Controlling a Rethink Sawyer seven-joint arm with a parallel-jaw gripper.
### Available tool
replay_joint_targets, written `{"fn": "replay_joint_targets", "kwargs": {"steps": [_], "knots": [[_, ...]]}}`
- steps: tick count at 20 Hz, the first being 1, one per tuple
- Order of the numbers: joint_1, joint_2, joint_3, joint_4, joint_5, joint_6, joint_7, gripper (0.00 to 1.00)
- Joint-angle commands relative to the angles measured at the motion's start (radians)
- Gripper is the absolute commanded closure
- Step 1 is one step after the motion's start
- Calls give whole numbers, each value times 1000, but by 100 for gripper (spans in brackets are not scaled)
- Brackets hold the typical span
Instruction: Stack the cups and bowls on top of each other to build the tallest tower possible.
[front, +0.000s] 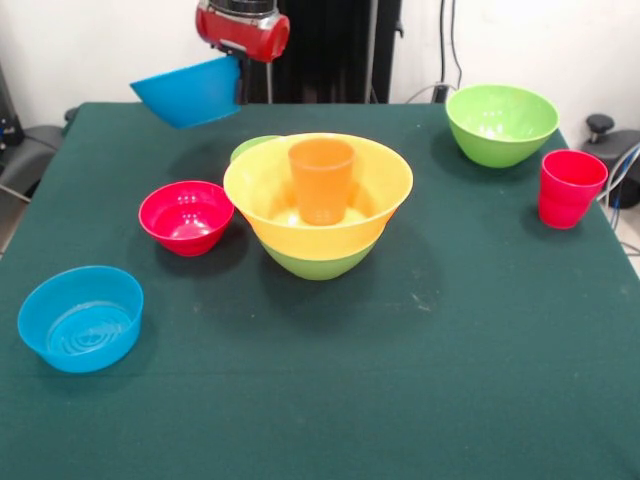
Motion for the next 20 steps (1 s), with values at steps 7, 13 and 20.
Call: {"fn": "replay_joint_targets", "kwargs": {"steps": [7, 13, 20], "knots": [[-97, -82, 181, 72, -13, 124, -102, 100], [-80, -81, 205, 55, 11, 159, -73, 100], [-110, -18, 227, 35, -12, 125, -64, 100]]}}
